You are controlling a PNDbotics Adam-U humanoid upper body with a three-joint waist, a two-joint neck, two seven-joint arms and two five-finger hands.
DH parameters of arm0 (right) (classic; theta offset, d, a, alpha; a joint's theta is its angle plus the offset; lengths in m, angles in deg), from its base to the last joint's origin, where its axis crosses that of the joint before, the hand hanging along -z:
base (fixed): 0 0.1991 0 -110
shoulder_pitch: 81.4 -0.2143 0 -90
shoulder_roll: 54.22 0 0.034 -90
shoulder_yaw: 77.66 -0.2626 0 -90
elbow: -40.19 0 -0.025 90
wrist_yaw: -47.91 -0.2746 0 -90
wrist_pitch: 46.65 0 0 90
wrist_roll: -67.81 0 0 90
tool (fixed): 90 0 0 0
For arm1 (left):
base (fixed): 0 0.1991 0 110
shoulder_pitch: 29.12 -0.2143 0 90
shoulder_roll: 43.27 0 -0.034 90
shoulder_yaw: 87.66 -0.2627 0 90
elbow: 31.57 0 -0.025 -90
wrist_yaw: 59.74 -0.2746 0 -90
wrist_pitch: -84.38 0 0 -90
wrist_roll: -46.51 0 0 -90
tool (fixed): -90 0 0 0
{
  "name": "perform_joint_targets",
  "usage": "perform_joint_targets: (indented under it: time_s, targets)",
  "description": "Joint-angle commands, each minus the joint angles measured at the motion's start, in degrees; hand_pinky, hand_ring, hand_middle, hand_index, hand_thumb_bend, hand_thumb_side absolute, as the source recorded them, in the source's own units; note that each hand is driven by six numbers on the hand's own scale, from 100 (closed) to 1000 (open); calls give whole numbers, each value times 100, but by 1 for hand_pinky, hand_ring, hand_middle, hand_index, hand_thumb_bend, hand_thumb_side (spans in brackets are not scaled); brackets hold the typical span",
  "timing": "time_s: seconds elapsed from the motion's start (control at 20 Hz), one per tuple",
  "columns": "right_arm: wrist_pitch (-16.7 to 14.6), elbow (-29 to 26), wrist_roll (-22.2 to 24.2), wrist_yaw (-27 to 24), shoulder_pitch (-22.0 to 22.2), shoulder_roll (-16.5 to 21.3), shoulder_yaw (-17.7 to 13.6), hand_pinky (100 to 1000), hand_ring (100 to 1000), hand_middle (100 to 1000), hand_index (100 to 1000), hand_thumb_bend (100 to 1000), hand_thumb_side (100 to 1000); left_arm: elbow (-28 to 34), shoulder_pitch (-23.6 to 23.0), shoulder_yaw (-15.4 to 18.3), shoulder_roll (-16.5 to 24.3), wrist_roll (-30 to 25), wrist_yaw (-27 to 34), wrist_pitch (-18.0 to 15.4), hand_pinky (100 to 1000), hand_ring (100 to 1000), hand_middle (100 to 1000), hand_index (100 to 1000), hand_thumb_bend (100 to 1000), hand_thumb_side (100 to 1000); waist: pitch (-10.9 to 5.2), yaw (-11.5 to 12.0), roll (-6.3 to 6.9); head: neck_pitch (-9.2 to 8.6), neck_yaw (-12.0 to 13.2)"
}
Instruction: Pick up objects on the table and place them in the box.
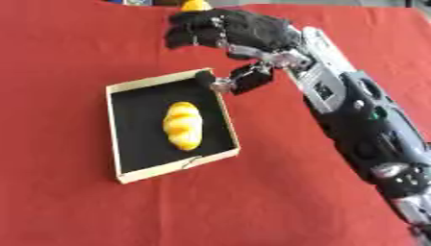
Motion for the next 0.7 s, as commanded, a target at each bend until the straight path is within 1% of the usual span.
perform_joint_targets:
  time_s: [0.05,0.15,0.25,0.3,0.35,0.4,0.5,0.7]
  targets:
    - [447,211,297,-264,-426,-174,-272,896,1000,878,932,100,100,92,43,23,53,-10,33,23,838,841,684,806,100,717,-175,20,33,3,-22]
    - [602,668,502,18,-773,-358,-363,895,1000,881,934,100,100,92,54,17,54,-17,39,23,838,841,684,805,100,717,-182,48,35,2,-49]
    - [598,1210,573,480,-1070,-531,-458,896,1000,886,938,100,100,92,63,11,56,-22,45,22,838,841,684,805,100,716,-184,79,35,-17,-73]
    - [547,1461,553,720,-1183,-605,-503,896,1000,886,938,100,100,92,66,9,57,-24,47,21,838,841,684,805,100,716,-184,90,36,-26,-81]
    - [475,1640,496,906,-1249,-654,-534,896,1000,886,938,100,100,92,68,8,57,-25,48,21,838,841,684,805,100,716,-184,94,37,-31,-84]
    - [445,1846,457,1108,-1320,-687,-575,898,1000,894,942,100,146,92,71,8,64,-26,47,18,838,840,684,806,100,715,-189,108,36,-34,-92]
    - [445,2468,370,1727,-1555,-809,-759,897,1000,895,944,100,149,92,83,5,83,-25,45,13,838,840,684,806,100,714,-199,139,34,-42,-117]
    - [333,3297,-38,2708,-1738,-955,-1059,901,1000,901,952,100,198,92,85,7,89,-21,42,20,838,840,684,806,100,715,-204,158,25,-73,-128]
